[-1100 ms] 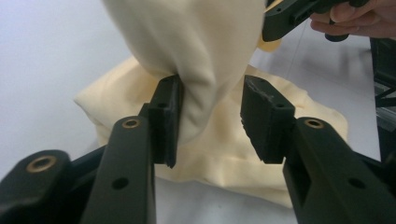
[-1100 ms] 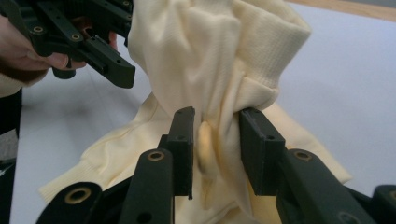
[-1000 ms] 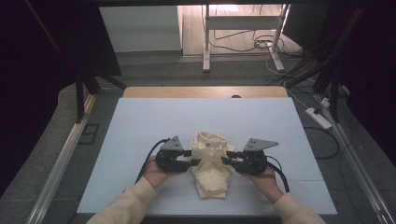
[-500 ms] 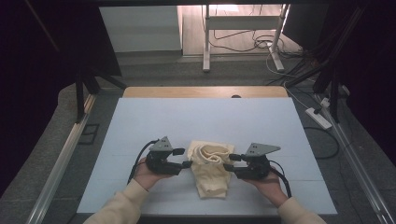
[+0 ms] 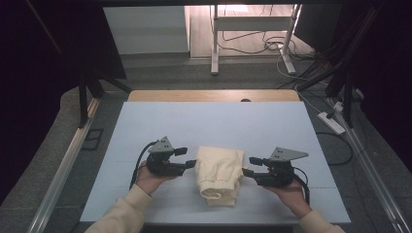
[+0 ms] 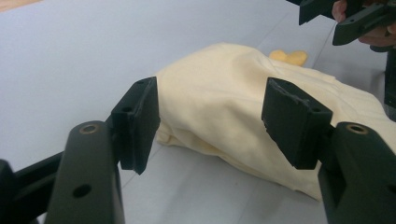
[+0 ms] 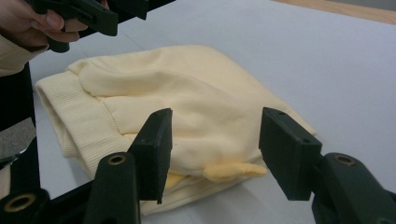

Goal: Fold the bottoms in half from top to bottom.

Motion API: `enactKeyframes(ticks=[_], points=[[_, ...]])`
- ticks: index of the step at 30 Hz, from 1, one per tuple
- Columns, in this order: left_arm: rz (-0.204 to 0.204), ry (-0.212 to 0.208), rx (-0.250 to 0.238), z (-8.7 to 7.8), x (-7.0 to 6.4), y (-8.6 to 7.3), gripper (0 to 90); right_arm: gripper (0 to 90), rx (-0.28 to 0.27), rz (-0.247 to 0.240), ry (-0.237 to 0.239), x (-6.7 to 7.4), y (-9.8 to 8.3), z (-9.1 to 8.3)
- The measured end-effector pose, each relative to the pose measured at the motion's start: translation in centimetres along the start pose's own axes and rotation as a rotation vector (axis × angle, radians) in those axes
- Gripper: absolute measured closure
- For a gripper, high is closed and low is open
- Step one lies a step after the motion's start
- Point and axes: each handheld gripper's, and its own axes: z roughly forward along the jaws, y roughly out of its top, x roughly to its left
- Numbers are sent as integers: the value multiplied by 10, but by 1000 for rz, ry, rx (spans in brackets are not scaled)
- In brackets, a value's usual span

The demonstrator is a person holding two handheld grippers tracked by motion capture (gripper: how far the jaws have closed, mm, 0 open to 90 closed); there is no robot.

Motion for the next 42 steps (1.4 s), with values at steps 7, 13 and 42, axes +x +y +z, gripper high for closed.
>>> enactKeyframes(ticks=[7,13,42], points=[[12,16,11,7,1,5,367,444,8,3,18,2,9,10],[18,15,7,8,-1,7,365,512,27,-7,68,18,20,21],[-3,14,-8,5,1,7,336,896,223,-69,211,57,18,77]])
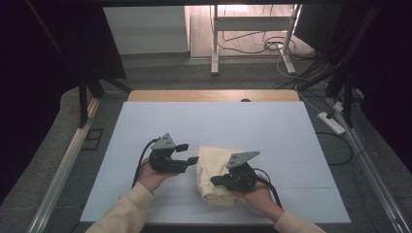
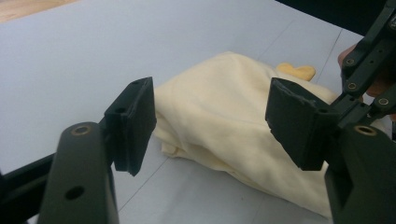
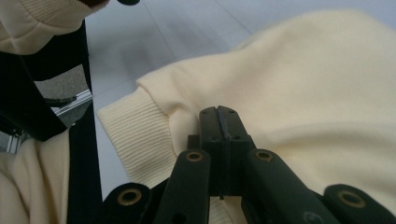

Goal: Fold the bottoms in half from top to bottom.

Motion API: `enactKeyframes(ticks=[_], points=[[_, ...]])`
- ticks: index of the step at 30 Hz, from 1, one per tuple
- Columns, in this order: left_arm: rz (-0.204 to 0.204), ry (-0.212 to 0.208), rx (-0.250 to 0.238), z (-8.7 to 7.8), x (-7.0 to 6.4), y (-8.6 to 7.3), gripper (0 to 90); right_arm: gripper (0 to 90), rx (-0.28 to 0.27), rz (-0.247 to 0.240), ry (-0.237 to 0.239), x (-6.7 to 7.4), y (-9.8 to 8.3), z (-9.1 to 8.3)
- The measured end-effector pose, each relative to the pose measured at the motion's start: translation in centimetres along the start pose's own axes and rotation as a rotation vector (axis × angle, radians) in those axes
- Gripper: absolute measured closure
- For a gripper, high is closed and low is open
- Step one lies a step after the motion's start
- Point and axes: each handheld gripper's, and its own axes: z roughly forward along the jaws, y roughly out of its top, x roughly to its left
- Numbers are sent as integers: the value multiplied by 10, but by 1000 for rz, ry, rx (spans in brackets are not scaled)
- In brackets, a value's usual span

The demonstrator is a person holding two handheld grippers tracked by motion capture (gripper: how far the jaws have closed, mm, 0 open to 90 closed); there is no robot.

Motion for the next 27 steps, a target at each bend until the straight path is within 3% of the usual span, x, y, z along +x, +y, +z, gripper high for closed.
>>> enactKeyframes(ticks=[13,17,22,27], points=[[0,2,12,2,0,-2,330,898,34,0,-21,3,-22,-2],[2,2,15,2,-1,-3,328,899,20,-25,-43,4,-26,2],[-1,5,13,2,0,-3,327,898,14,-13,-27,1,-25,0],[-4,10,10,0,2,-4,327,895,-41,-7,-19,-1,-20,-11]])
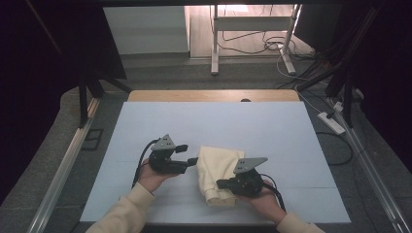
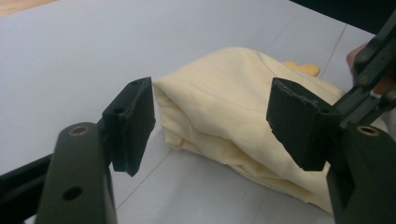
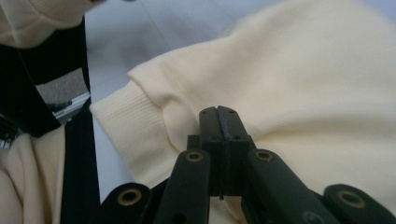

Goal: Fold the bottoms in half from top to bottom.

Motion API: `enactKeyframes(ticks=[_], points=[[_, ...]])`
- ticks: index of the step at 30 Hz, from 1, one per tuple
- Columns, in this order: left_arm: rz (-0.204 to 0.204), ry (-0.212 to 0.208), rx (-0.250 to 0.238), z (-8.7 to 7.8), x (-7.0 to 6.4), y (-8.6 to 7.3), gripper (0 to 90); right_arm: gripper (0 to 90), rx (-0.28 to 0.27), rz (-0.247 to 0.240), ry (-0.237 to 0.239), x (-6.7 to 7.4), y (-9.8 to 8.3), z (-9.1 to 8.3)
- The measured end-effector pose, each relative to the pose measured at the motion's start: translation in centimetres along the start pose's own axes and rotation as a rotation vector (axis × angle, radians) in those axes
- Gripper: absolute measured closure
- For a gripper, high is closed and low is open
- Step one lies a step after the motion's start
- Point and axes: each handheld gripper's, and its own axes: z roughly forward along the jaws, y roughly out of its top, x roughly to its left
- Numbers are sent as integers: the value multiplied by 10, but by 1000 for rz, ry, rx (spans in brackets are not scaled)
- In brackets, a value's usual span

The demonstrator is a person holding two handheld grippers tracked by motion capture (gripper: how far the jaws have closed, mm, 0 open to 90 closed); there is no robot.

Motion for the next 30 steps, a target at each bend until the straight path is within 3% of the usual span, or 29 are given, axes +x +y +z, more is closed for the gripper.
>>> enactKeyframes(ticks=[10,20,30], points=[[-1,3,-1,-2,0,-2,324,895,-71,27,-58,-12,3,-28],[-3,0,5,-4,-1,-5,319,895,-95,63,-108,-27,-5,-43],[-8,8,13,-9,-1,-12,318,868,-110,61,-153,-37,-12,-56]])
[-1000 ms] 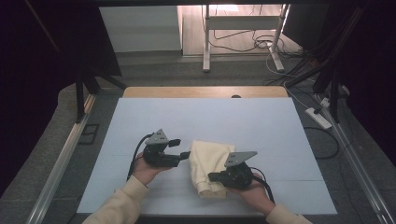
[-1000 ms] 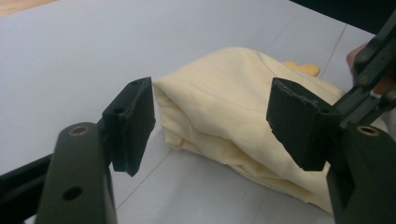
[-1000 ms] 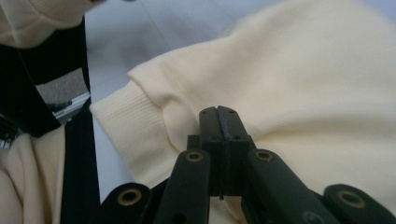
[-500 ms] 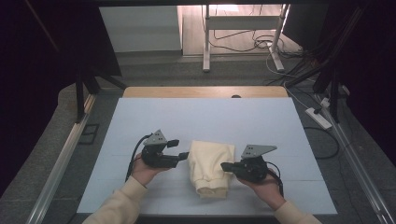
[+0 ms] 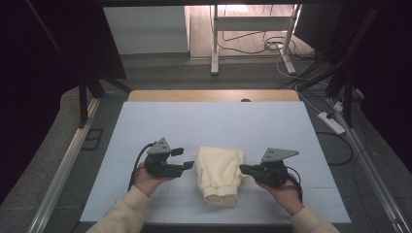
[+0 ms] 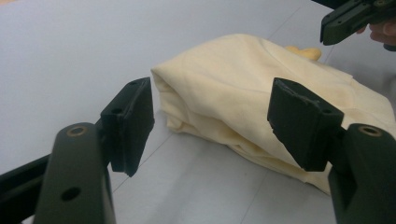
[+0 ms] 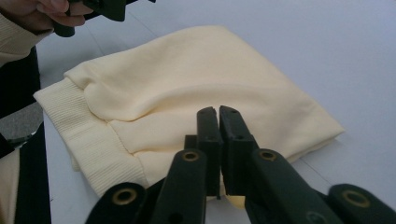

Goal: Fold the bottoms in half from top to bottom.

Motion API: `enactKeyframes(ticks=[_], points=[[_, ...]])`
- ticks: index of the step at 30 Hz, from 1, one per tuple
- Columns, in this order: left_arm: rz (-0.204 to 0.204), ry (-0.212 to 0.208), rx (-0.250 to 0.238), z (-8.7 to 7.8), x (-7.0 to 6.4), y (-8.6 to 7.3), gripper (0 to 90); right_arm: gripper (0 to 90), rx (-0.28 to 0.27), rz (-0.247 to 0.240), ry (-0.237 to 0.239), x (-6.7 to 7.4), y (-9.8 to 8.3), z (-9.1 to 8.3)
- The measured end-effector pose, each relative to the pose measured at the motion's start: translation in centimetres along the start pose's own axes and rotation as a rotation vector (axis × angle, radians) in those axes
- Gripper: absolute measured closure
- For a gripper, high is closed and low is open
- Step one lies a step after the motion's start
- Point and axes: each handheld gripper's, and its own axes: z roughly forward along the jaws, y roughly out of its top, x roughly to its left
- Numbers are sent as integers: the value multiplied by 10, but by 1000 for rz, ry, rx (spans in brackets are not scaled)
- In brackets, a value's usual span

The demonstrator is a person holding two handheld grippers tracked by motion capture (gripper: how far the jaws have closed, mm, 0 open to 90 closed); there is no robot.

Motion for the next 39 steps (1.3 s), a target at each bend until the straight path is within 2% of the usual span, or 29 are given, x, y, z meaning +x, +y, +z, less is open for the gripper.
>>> enactKeyframes(ticks=[1,5,8,13,18,26,34,39], points=[[0,-1,1,0,0,0,318,846,-4,1,1,-1,-1,-1],[8,4,11,-3,-2,-3,313,677,-13,4,-46,-5,-4,-6],[8,4,17,-4,-2,-4,309,589,-19,17,-72,-9,-6,-10],[4,14,20,-8,-2,-9,304,521,-40,32,-92,-15,-9,-20],[-4,32,28,-14,-1,-16,297,476,-60,33,-117,-20,-14,-34],[-6,64,36,-28,1,-28,292,417,-57,32,-177,-27,-25,-52],[4,67,43,-34,1,-32,289,396,-66,51,-225,-36,-37,-68],[4,67,38,-34,1,-30,288,392,-65,55,-225,-39,-39,-70]])
